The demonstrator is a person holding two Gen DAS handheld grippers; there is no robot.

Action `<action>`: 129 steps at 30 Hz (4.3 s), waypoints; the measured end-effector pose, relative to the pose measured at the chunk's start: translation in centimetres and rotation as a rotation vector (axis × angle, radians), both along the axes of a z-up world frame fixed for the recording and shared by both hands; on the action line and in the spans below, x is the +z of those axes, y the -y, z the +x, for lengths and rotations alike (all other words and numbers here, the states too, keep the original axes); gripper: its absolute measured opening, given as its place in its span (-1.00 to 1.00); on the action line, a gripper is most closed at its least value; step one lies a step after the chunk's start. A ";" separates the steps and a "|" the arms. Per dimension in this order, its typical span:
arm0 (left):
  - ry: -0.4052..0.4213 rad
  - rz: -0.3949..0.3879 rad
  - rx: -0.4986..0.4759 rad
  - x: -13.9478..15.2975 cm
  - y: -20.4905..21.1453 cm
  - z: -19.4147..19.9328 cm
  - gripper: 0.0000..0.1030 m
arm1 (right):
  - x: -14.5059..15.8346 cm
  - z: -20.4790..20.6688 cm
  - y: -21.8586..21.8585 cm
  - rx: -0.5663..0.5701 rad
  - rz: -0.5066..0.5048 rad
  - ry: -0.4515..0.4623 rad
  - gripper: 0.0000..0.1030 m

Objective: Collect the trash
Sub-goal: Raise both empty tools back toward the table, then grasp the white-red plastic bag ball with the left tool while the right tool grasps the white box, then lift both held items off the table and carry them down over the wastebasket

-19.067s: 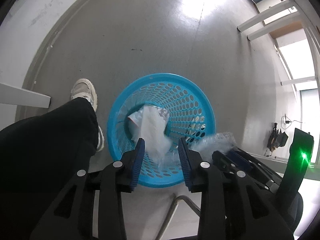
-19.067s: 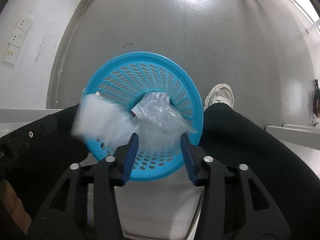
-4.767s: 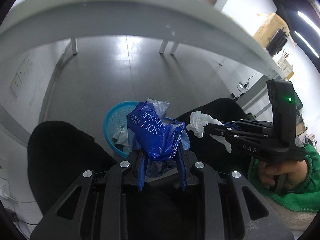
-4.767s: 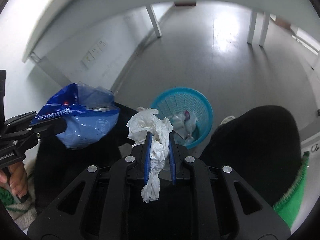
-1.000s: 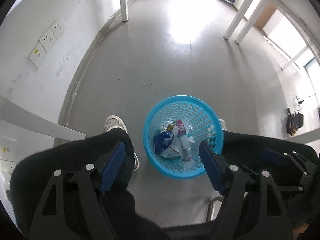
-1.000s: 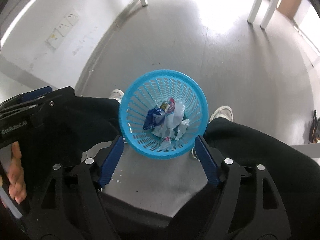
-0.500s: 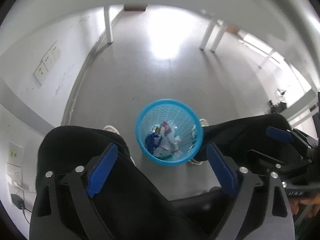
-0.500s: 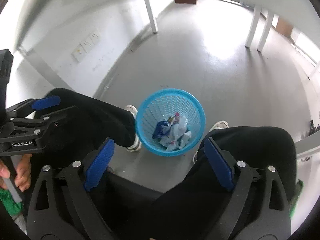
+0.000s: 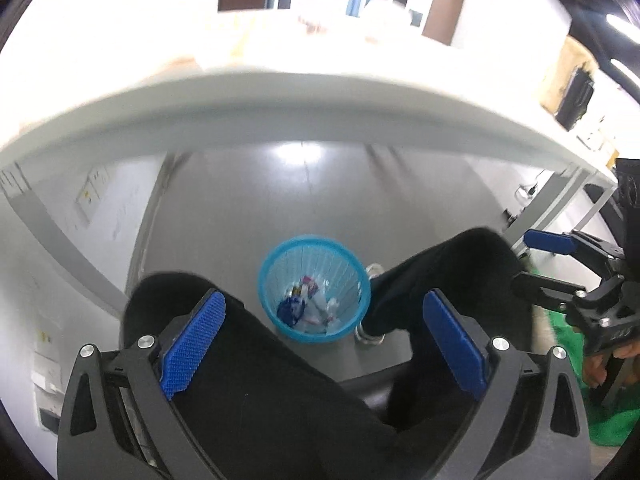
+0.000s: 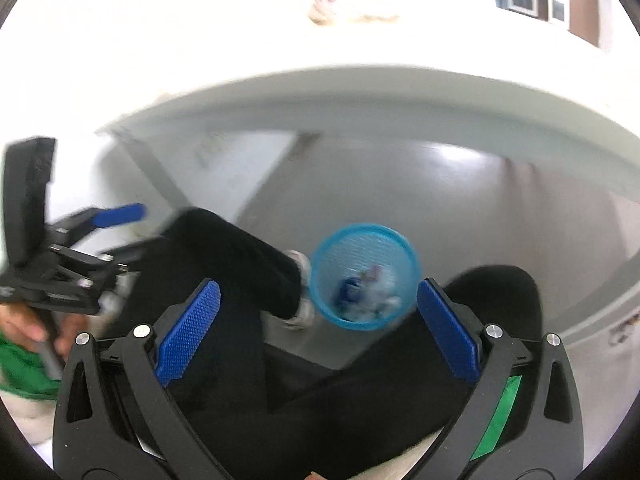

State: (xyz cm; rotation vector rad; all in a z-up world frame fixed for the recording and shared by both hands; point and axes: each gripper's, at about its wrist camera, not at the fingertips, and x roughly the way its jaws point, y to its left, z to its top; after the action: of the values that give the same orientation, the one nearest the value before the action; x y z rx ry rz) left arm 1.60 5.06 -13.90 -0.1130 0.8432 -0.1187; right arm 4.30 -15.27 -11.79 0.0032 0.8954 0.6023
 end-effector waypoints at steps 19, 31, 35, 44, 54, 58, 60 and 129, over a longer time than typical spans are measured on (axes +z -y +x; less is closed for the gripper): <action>0.237 -0.004 0.071 12.1 -5.0 4.2 0.89 | 12.9 6.2 -4.0 -0.008 0.015 0.292 0.83; 0.196 0.045 0.020 12.6 -4.1 14.2 0.89 | 13.1 15.3 -4.6 -0.085 -0.037 0.261 0.83; 0.178 0.044 -0.002 12.8 -3.6 17.0 0.89 | 12.4 18.3 -4.1 -0.109 -0.052 0.224 0.81; 0.122 0.015 -0.038 12.5 -2.8 22.3 0.89 | 11.3 23.7 -4.2 -0.128 -0.097 0.163 0.59; 0.045 -0.043 -0.046 11.7 -2.5 27.3 0.89 | 10.5 27.8 -5.2 -0.139 -0.136 0.098 -0.05; 0.024 -0.061 -0.035 11.4 -2.2 28.6 0.88 | 10.2 28.4 -5.1 -0.145 -0.145 0.086 -0.47; 0.010 -0.067 -0.032 11.3 -2.0 29.1 0.86 | 10.1 28.5 -4.8 -0.158 -0.144 0.085 -0.74; 0.066 -0.122 -0.040 2.8 0.4 -1.0 -0.13 | 2.9 -1.2 -1.0 -0.030 -0.060 0.123 -0.94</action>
State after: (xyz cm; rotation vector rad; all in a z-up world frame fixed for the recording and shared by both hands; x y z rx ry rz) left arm 0.58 4.70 -11.09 -0.2054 0.7729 -0.2107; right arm 3.13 -14.27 -8.89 -0.0731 0.7924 0.5414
